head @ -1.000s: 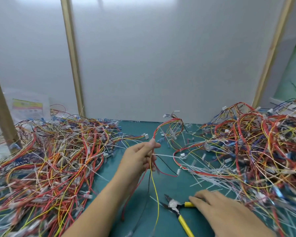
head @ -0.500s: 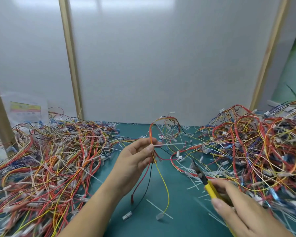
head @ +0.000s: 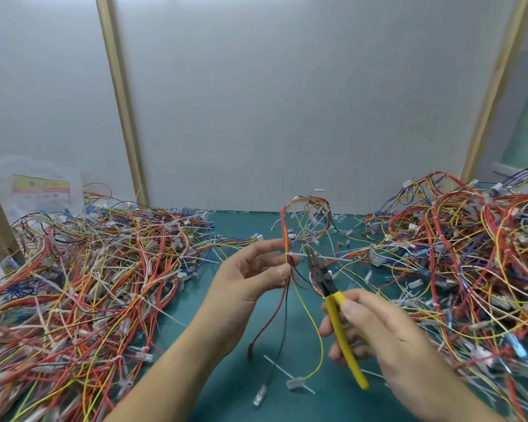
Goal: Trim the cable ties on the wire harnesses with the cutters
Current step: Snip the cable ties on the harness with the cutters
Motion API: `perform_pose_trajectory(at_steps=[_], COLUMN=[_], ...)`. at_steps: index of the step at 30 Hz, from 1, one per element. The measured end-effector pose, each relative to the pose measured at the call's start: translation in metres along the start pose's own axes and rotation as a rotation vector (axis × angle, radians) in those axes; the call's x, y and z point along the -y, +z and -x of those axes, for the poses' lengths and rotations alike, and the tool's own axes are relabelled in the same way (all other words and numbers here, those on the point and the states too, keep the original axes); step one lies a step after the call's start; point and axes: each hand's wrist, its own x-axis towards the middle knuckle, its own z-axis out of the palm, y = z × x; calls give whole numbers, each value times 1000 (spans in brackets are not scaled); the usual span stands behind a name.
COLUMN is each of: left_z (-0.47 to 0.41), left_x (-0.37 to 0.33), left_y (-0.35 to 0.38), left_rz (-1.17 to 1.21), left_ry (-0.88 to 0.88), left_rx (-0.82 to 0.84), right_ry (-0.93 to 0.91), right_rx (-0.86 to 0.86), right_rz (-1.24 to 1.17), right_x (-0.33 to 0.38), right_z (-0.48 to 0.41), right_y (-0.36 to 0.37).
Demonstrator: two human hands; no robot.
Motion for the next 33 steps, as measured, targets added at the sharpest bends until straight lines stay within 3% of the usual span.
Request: perform_pose_trajectory(at_steps=[16,33], left_z=[5,8], left_x=[6,5], left_y=[10,14], left_rz=[-133,-150], left_ry=[40,34], left_rx=[-35,-18], right_ry=[82,85], right_rx=[75,52], right_rz=[-141,-126], right_x=[-8,-4], right_z=[3,3], right_y=[4,4])
